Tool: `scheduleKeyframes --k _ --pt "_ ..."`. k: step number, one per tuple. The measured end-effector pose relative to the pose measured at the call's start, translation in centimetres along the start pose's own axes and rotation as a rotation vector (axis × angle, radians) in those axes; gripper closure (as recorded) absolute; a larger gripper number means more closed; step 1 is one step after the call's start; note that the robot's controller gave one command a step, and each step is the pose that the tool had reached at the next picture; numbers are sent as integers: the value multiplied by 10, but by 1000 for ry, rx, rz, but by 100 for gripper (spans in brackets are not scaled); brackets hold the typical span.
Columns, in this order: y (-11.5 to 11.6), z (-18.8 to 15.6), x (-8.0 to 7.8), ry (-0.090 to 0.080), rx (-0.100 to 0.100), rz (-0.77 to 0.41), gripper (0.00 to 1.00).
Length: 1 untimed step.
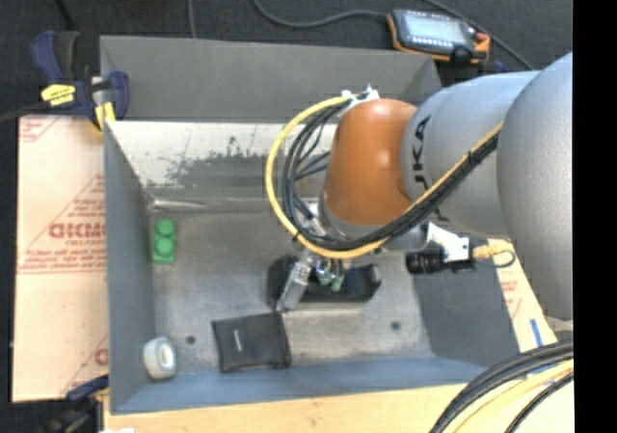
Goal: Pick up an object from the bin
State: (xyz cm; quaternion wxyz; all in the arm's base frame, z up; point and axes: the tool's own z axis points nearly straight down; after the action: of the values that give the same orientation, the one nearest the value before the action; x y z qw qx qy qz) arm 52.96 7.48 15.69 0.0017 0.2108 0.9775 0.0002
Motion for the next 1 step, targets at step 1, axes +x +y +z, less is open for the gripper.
scheduleKeyframes --k 1 --pt "-26 -38 4 4 2 -131 0"
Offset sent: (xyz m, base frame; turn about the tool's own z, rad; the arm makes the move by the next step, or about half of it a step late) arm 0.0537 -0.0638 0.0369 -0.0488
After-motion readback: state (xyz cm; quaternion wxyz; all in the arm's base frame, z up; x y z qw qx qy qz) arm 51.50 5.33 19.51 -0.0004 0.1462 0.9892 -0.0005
